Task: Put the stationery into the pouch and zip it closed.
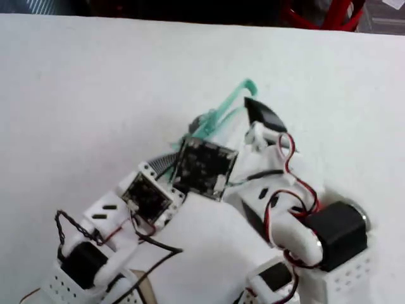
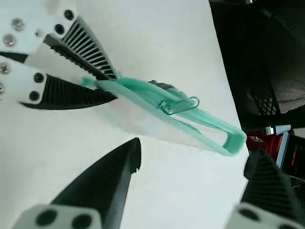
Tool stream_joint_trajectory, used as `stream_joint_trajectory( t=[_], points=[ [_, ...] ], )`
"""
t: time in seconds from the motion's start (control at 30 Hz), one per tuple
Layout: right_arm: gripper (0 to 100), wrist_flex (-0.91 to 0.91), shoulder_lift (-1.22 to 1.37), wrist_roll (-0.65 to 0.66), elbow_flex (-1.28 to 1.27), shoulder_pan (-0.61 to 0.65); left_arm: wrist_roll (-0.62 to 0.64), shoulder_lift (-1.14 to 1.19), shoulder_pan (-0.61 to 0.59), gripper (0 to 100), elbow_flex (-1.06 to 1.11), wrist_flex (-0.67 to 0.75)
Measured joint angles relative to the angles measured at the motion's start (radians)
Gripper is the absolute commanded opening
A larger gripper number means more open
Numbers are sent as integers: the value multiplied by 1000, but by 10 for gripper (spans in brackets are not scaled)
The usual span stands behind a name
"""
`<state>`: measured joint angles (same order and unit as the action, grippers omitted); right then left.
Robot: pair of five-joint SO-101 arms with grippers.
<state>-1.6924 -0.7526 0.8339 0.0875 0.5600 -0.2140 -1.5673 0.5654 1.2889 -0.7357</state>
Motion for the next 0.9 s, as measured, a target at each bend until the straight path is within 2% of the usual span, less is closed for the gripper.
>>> stream_joint_trajectory(
  t=[0.17,0.27,0.4,0.53,0.67,0.73,0.83,0.9],
  points=[
    [171,118,-8,-334,64,-40,0,-9,0,23,15,9],
    [176,155,35,-473,66,-37,0,-9,0,23,15,9],
    [221,110,222,-511,112,-5,0,-9,0,23,15,9],
    [220,0,388,-542,256,-5,0,-9,0,23,15,9],
    [217,-21,459,-595,362,-2,0,-9,0,23,15,9],
    [183,-21,485,-601,365,2,0,-9,-8,23,15,9],
    [80,-21,517,-608,365,9,0,-9,-37,23,15,9],
    [53,-14,529,-608,367,5,0,-8,-52,23,15,9]
  ],
)
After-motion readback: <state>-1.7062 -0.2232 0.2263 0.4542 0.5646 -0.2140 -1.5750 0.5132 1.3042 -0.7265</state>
